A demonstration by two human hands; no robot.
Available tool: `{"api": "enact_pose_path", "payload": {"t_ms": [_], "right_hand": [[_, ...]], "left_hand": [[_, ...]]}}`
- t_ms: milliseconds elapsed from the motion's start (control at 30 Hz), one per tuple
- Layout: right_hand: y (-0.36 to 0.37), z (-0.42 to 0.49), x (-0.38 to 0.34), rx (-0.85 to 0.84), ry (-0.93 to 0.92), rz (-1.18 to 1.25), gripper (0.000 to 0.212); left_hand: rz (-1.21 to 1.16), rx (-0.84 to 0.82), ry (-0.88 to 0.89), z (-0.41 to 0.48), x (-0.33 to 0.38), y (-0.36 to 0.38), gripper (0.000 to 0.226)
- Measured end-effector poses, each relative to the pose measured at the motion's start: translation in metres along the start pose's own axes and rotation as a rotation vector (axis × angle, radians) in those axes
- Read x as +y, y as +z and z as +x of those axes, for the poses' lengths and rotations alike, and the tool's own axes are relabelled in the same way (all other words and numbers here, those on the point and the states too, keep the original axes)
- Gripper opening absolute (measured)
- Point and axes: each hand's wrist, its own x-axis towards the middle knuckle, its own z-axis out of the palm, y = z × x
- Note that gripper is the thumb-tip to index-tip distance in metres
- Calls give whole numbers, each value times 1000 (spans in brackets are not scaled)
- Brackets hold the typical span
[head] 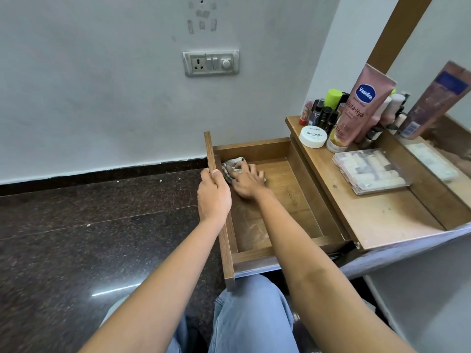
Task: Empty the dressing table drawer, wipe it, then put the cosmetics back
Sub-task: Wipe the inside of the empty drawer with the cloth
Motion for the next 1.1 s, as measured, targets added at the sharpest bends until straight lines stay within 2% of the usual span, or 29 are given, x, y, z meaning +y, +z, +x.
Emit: {"api": "enact_pose_path", "payload": {"t_ms": [100, 233, 400, 633, 867, 1100], "right_hand": [[1, 1, -3, 91, 26, -34, 43], [-1, -3, 8, 157, 155, 13, 50], [-15, -11, 52, 137, 365, -68, 56], [-18, -11, 56, 104, 481, -230, 56], [-37, -13, 44, -85, 543, -287, 59], [-31, -63, 38, -285, 549, -337, 59]], "left_hand": [[3, -6, -9, 1, 1, 0, 46], [20, -10, -5, 3, 1, 0, 47], [40, -13, 7, 3, 0, 1, 48], [35, -8, 8, -1, 1, -1, 47], [61, -7, -5, 0, 2, -1, 47], [35, -16, -16, 2, 1, 0, 48]]}}
